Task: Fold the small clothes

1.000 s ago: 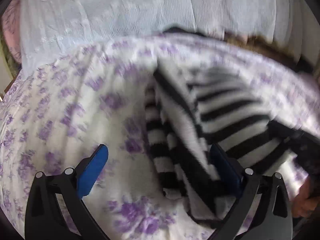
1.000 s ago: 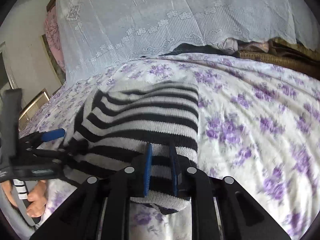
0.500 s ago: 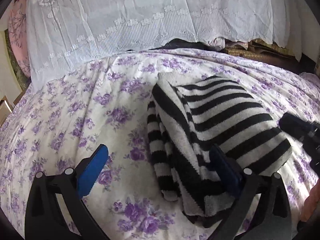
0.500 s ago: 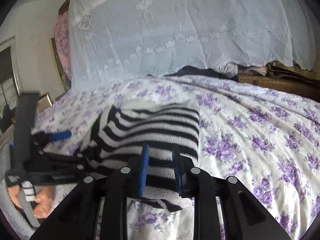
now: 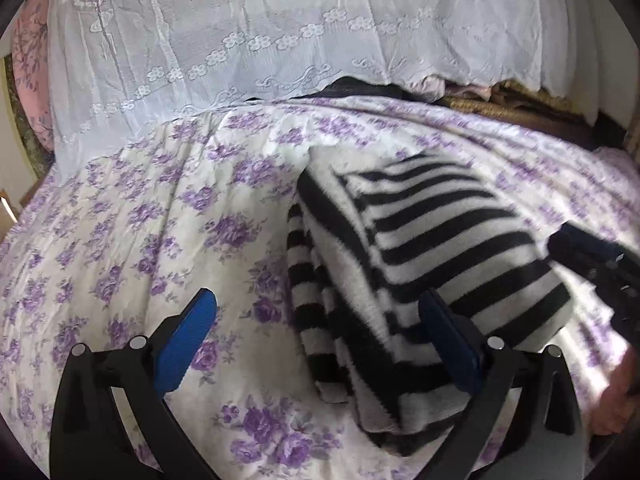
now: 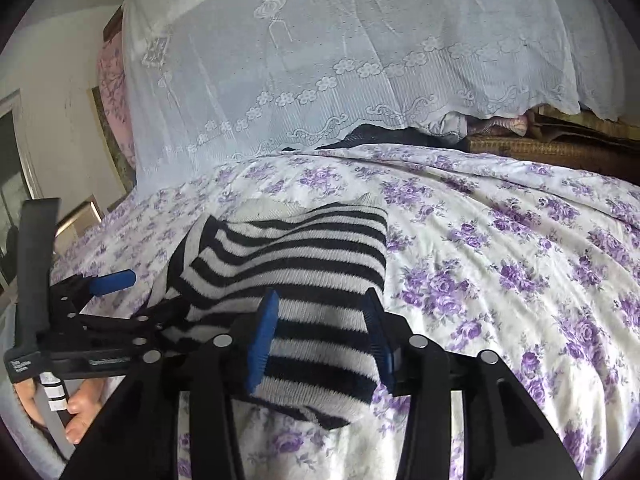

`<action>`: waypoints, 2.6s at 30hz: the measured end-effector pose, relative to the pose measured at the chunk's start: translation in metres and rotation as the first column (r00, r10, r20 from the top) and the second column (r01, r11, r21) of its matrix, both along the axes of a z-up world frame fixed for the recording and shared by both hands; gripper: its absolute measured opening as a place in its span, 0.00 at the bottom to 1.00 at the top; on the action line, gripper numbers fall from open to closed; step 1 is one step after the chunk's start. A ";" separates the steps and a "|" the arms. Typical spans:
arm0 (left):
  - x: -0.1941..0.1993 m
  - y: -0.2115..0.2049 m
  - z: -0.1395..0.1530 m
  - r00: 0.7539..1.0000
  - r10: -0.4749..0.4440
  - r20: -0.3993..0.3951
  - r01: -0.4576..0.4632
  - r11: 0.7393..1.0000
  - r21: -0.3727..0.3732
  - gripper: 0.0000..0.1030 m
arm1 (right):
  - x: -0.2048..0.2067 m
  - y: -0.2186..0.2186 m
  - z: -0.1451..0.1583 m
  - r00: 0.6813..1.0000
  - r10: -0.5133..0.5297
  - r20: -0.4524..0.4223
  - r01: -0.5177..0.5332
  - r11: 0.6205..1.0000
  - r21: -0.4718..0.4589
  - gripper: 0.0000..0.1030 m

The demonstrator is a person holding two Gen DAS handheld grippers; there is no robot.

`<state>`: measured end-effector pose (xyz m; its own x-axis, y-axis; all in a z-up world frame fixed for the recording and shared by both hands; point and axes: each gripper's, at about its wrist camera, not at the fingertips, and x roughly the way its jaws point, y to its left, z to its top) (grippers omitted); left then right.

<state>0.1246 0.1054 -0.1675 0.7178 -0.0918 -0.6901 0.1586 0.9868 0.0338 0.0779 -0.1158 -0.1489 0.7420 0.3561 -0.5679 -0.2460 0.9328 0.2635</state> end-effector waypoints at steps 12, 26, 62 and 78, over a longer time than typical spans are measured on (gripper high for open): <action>0.061 0.016 -0.019 0.957 -0.150 -0.249 0.072 0.952 -0.298 0.96 | 0.048 -0.042 -0.023 0.983 0.031 -0.183 0.031 0.944 0.328 0.70; 0.082 0.010 -0.046 0.920 -0.262 -0.292 0.147 0.921 -0.361 0.96 | 0.086 -0.037 -0.070 0.922 0.198 -0.333 0.009 0.848 0.529 0.79; 0.066 -0.003 -0.053 0.871 -0.399 -0.286 0.238 0.853 -0.465 0.87 | 0.060 -0.034 -0.068 0.933 0.215 -0.290 -0.071 0.897 0.436 0.73; 0.038 -0.008 -0.039 0.924 -0.319 -0.211 0.217 0.892 -0.397 0.44 | 0.057 -0.025 -0.061 0.941 0.218 -0.259 -0.112 0.922 0.370 0.69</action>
<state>0.1628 0.0970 -0.2062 0.4259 -0.5323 -0.7316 0.3713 0.8402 -0.3951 0.1346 -0.1409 -0.2102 0.4767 0.6716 -0.5671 -0.2513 0.7224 0.6442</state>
